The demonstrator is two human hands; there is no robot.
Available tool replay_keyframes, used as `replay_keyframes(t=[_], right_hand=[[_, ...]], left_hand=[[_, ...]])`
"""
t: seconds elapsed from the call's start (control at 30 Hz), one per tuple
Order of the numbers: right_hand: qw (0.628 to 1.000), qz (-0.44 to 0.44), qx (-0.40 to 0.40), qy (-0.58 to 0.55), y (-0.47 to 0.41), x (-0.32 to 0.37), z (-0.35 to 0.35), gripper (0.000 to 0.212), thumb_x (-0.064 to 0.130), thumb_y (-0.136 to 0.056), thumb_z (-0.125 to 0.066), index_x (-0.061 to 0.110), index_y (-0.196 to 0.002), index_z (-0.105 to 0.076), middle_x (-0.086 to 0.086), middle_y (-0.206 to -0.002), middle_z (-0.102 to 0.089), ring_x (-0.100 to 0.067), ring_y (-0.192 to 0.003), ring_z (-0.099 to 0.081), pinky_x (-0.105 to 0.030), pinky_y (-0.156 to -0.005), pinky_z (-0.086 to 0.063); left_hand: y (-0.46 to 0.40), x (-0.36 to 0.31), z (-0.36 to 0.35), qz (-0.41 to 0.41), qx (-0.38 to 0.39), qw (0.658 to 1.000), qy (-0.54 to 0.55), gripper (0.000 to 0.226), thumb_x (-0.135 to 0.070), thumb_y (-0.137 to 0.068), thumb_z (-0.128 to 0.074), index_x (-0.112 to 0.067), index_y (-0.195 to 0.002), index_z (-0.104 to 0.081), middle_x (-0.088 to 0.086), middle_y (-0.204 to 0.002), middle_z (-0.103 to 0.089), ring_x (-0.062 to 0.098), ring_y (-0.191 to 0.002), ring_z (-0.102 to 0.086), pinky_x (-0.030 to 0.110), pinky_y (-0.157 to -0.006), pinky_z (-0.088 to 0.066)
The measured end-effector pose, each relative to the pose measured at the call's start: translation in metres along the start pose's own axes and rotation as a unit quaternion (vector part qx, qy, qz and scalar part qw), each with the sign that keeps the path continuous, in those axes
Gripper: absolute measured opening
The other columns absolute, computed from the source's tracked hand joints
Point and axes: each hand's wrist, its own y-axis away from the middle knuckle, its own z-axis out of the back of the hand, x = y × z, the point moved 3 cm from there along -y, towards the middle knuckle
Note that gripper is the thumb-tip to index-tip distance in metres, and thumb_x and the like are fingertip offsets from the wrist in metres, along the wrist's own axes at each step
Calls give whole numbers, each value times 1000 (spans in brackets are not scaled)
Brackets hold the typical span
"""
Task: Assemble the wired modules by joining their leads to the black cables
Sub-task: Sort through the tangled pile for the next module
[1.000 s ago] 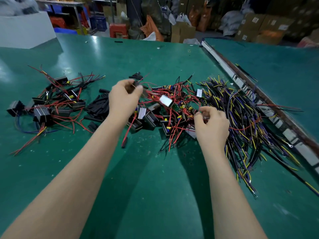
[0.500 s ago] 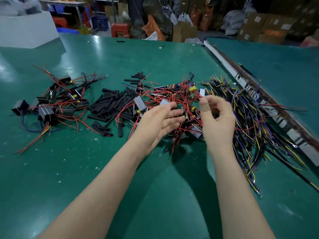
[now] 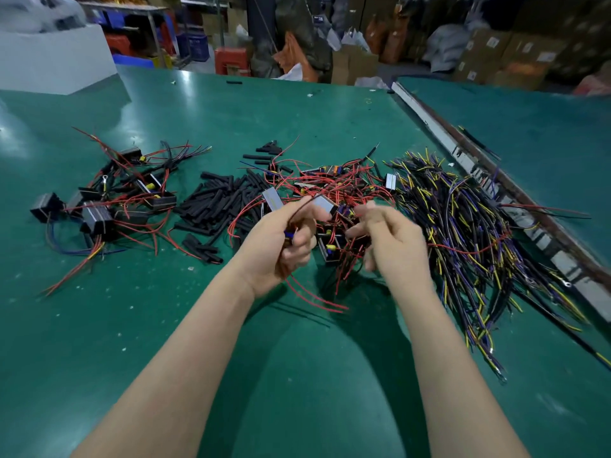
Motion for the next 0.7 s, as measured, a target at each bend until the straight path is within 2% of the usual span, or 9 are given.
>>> replay_keyframes(t=[0.03, 0.13, 0.23, 0.33, 0.4, 0.47, 0.53, 0.6, 0.7], right_hand=[[999, 15, -35, 17, -2, -2, 5, 12, 37, -97, -53, 31, -102, -63, 8, -83, -70, -11, -54, -55, -25, -56, -45], [982, 85, -11, 170, -4, -4, 8, 44, 39, -92, -60, 24, -133, -53, 9, -109, -54, -5, -90, -53, -22, -80, -40], [960, 147, 19, 239, -2, -2, 3, 24, 30, -94, -60, 15, -109, -71, 3, -104, -60, -18, -101, -60, -19, -83, -41], [988, 106, -29, 110, -1, 5, 6, 16, 23, -98, -54, 17, -93, -68, -3, -92, -67, -17, -83, -64, -32, -76, -50], [993, 55, -64, -85, -1, 14, 13, 18, 25, -101, -47, 23, -88, -58, 6, -83, -67, -6, -68, -64, -25, -56, -52], [971, 41, -96, -217, 0, 21, 22, 20, 26, -102, -42, 21, -86, -53, 9, -74, -69, -5, -60, -62, -17, -48, -43], [974, 59, -110, -189, 2, 25, 28, 23, 22, -102, -43, 20, -81, -54, 9, -63, -65, -3, -51, -56, -16, -47, -40], [988, 99, -87, -84, 4, 24, 25, 27, 20, -97, -51, 24, -71, -57, 9, -56, -58, -3, -44, -49, -19, -44, -40], [986, 117, 28, 114, 3, 11, 9, 26, 44, -85, -54, 25, -70, -63, 8, -47, -52, -17, -47, -49, -33, -51, -46]], left_hand=[[1, 1, -2, 4, 31, 999, -28, 37, -35, -87, -45, -18, -65, -70, -9, -40, -34, 3, -31, -23, 19, -38, -14], [7, 7, -7, 31, 113, 988, -97, 37, -30, -85, -46, -16, -62, -71, -10, -37, -35, 4, -33, -27, 18, -39, -20], [10, 12, -13, 43, 154, 974, -163, 32, -36, -79, -50, -17, -67, -73, -7, -41, -42, 7, -40, -36, 19, -46, -28], [5, 13, -12, 35, 101, 972, -209, 28, -36, -82, -54, -20, -69, -74, -7, -44, -44, 7, -44, -39, 20, -49, -29], [3, 14, -10, 58, 91, 975, -196, 40, -47, -86, -46, -23, -74, -76, -8, -45, -42, 6, -44, -36, 19, -49, -29], [5, 16, -9, 68, 104, 977, -175, 47, -56, -86, -42, -24, -77, -75, -10, -47, -39, 5, -45, -33, 17, -49, -30], [7, 15, -9, 57, 102, 980, -158, 44, -52, -87, -45, -23, -70, -73, -11, -50, -41, 4, -47, -36, 14, -51, -34], [7, 14, -9, 33, 83, 985, -149, 36, -37, -87, -50, -21, -61, -68, -9, -55, -50, 6, -52, -45, 15, -54, -39], [5, 9, -3, 18, 46, 991, -125, 25, -24, -80, -52, -22, -62, -69, -6, -66, -63, 8, -63, -59, 19, -60, -43]])
